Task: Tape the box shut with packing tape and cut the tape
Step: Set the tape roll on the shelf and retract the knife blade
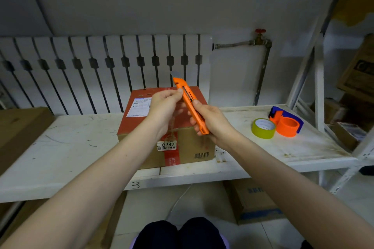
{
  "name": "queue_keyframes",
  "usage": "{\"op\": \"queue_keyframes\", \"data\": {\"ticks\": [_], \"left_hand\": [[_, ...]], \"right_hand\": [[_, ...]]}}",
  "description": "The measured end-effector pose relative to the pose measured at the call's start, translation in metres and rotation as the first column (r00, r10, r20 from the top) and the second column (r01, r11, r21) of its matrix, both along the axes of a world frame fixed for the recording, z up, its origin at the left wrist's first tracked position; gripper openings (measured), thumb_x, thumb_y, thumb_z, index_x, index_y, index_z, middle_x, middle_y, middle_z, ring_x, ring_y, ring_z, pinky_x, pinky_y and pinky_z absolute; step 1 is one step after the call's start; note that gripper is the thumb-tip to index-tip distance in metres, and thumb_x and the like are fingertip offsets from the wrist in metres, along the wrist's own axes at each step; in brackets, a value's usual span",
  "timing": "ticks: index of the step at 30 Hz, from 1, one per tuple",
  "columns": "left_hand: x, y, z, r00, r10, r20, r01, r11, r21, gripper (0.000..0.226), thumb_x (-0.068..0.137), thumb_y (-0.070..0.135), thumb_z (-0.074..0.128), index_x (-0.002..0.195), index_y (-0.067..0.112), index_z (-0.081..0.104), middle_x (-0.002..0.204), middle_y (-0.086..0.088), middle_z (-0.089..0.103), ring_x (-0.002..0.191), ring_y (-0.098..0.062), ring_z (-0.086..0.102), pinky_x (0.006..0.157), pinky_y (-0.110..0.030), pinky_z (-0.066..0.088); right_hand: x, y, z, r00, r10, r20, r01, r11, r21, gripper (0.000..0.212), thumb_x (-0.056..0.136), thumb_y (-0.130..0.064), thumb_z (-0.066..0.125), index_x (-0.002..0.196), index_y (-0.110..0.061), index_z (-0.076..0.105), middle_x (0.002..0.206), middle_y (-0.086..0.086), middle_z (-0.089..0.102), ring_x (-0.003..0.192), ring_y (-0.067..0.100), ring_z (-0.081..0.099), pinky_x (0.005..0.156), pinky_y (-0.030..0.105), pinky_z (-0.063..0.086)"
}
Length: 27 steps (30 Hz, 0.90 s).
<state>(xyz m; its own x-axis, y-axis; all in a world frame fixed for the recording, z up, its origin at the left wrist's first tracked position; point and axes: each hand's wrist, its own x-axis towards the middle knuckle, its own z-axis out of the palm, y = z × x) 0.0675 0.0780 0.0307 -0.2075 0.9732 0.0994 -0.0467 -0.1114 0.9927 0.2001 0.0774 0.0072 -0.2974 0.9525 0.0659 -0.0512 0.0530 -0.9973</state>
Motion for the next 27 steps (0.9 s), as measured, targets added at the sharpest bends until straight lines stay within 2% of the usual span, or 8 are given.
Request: {"op": "queue_keyframes", "data": {"ticks": [6, 10, 16, 27], "left_hand": [[0.0, -0.013, 0.003, 0.999, -0.011, 0.03, 0.012, 1.0, -0.004, 0.022, 0.094, 0.02, 0.053, 0.081, 0.01, 0.068, 0.074, -0.006, 0.067, 0.062, -0.012, 0.061, 0.066, -0.025, 0.052], [-0.001, -0.018, 0.006, 1.0, -0.012, 0.02, 0.012, 1.0, 0.009, 0.021, 0.094, 0.02, 0.054, 0.081, 0.011, 0.069, 0.074, -0.007, 0.066, 0.065, -0.014, 0.061, 0.074, -0.03, 0.054], [-0.003, -0.02, 0.007, 1.0, -0.008, 0.022, 0.008, 1.0, 0.006, 0.02, 0.094, 0.018, 0.054, 0.084, 0.011, 0.07, 0.073, -0.005, 0.067, 0.061, -0.009, 0.061, 0.067, -0.024, 0.053], [-0.001, -0.021, 0.007, 0.999, -0.013, 0.033, 0.014, 0.999, -0.033, 0.021, 0.094, 0.016, 0.054, 0.08, 0.011, 0.069, 0.07, -0.006, 0.066, 0.061, -0.013, 0.06, 0.068, -0.026, 0.052]], "right_hand": [[-0.005, -0.012, -0.001, 0.999, 0.013, -0.037, -0.013, 1.0, 0.013, 0.032, 0.098, -0.035, 0.043, 0.083, -0.012, 0.06, 0.058, -0.001, 0.055, 0.039, 0.005, 0.048, 0.037, 0.016, 0.041], [-0.008, -0.018, 0.001, 0.999, 0.01, -0.047, -0.008, 0.999, 0.041, 0.031, 0.099, -0.034, 0.042, 0.085, -0.012, 0.059, 0.06, -0.001, 0.055, 0.04, 0.005, 0.048, 0.038, 0.017, 0.042], [-0.008, -0.025, 0.002, 0.999, 0.031, -0.038, -0.029, 0.998, 0.064, 0.028, 0.1, -0.03, 0.04, 0.087, -0.012, 0.058, 0.063, -0.001, 0.055, 0.043, 0.005, 0.05, 0.042, 0.017, 0.044], [-0.006, -0.025, -0.003, 0.991, 0.118, -0.064, -0.116, 0.993, 0.032, 0.024, 0.101, -0.025, 0.038, 0.093, -0.011, 0.056, 0.069, 0.001, 0.055, 0.049, 0.005, 0.052, 0.048, 0.018, 0.047]]}}
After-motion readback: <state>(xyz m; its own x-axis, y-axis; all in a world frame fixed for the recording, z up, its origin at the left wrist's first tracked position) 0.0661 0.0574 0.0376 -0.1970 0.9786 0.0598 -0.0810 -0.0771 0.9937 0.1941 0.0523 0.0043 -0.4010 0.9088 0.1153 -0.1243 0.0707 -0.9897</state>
